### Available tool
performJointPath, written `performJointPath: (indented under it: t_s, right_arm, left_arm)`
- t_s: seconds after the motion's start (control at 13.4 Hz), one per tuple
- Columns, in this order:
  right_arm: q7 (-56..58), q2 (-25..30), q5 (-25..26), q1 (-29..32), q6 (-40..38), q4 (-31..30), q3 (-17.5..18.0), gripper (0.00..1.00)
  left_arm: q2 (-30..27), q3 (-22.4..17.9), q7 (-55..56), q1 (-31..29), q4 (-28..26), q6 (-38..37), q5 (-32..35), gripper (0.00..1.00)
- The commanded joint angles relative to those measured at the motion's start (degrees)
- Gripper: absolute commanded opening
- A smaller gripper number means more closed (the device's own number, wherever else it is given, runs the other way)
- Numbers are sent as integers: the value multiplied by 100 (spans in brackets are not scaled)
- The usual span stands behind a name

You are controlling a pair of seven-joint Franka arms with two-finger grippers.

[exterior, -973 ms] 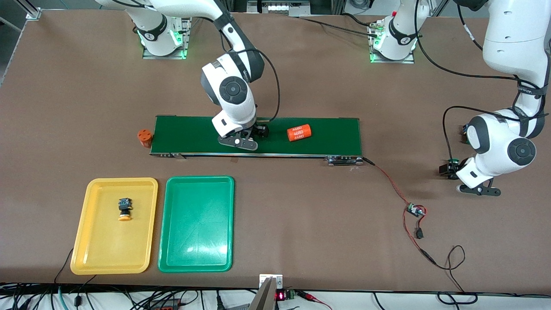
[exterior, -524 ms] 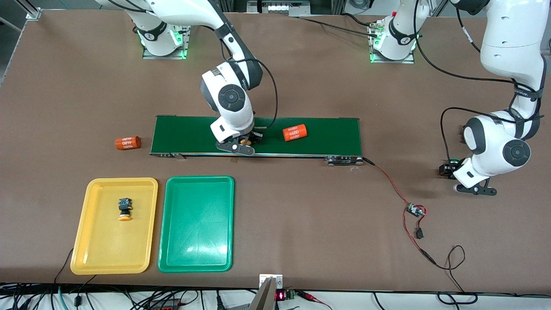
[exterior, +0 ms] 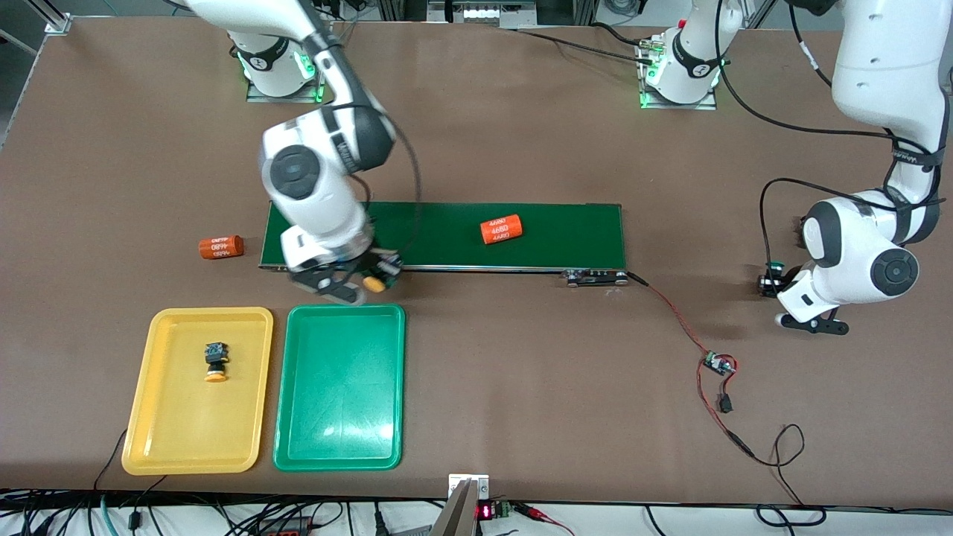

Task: Sort buttons by color to trays
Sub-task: 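Place the button in the yellow tray while the left gripper places the green button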

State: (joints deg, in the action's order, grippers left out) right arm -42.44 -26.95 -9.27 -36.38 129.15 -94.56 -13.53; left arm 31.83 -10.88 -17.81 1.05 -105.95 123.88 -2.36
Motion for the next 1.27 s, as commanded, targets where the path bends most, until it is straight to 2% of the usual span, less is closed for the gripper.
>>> performJointPath:
  t_s: [0.0, 0.22, 0.45, 0.52, 0.82, 0.97, 1.05, 1.12, 1.2]
  right_arm:
    - [1119, -257, -49, 954, -83, 184, 70, 0]
    - [2781, -810, 47, 1931, -92, 534, 70, 0]
    - [3433, -1004, 792, 2467, -57, 666, 70, 0]
    - [3827, -1118, 890, 2644, -22, 737, 70, 0]
    - [5085, -1680, 830, 3206, 93, 1404, 114, 0]
    - [5447, -2032, 516, 3505, 224, 1624, 368, 0]
    - [5831, -2320, 374, 3646, 756, 1643, 517, 0]
    - [6088, -2349, 303, 3612, 1213, 1634, 562, 0]
    - [6107, -2315, 311, 3630, 1096, 1634, 562, 0]
  left_arm:
    - [-537, 296, 496, 245, 205, -1108, -81, 34]
    - [-634, 778, 1244, 483, 452, -1613, -738, 35]
    - [-643, 1333, 1954, 580, 461, -1587, -1327, 35]
    - [-643, 1517, 2140, 641, 461, -1560, -1451, 35]
    - [-600, 2273, 3281, 1053, 356, -990, -1505, 35]
    - [-503, 2345, 3495, 1169, 320, -727, -1496, 35]
    - [-424, 2345, 3495, 1265, 268, -525, -1496, 35]
    - [-389, 2345, 3495, 1327, 119, -210, -1496, 35]
    - [-371, 2362, 3504, 1353, -30, 11, -1496, 36]
